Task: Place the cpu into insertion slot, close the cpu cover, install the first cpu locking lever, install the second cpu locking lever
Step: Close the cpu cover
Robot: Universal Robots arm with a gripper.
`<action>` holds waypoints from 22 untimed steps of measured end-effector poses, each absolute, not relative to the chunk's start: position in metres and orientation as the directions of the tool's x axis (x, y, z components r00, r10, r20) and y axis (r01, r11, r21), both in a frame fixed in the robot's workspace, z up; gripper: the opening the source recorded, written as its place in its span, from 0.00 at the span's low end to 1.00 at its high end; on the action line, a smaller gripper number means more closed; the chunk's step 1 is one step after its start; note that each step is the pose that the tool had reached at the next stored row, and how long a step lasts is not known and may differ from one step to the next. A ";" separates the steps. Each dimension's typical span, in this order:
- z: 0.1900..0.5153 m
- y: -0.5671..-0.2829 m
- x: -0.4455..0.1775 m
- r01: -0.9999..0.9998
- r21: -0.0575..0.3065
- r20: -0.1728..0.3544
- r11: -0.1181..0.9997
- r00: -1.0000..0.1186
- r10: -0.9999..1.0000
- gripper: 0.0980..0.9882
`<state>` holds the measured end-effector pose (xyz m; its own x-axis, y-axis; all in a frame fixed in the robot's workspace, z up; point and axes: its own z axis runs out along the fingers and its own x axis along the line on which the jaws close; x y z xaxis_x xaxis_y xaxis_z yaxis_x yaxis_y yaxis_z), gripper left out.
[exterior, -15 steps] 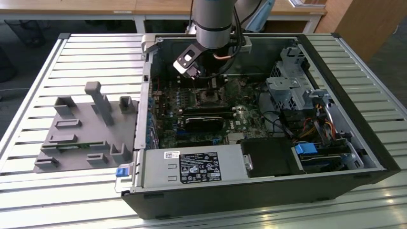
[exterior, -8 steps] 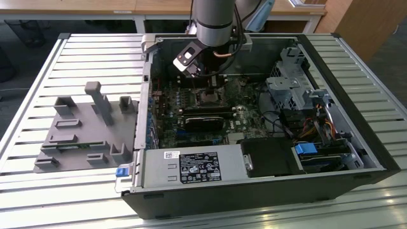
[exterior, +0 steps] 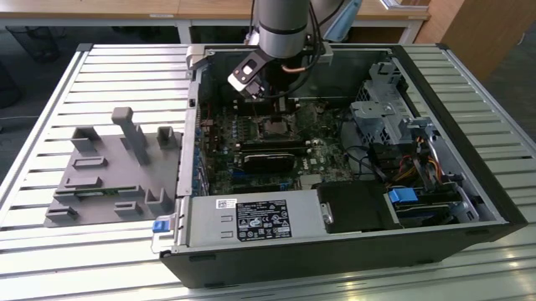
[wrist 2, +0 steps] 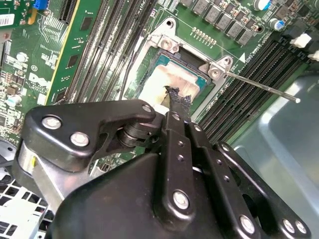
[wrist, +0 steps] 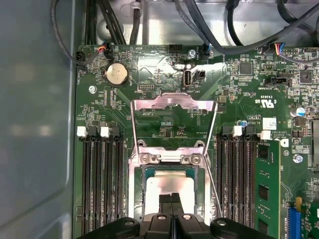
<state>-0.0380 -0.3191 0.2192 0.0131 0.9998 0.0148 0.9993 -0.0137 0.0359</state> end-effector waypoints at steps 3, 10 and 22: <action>0.221 -0.319 -0.038 0.999 0.034 0.015 -0.014 0.013 1.000 0.01; 0.234 -0.319 -0.037 1.000 0.022 0.015 -0.014 0.013 1.000 0.01; 0.274 -0.319 -0.037 1.000 0.020 0.015 -0.014 0.013 1.000 0.01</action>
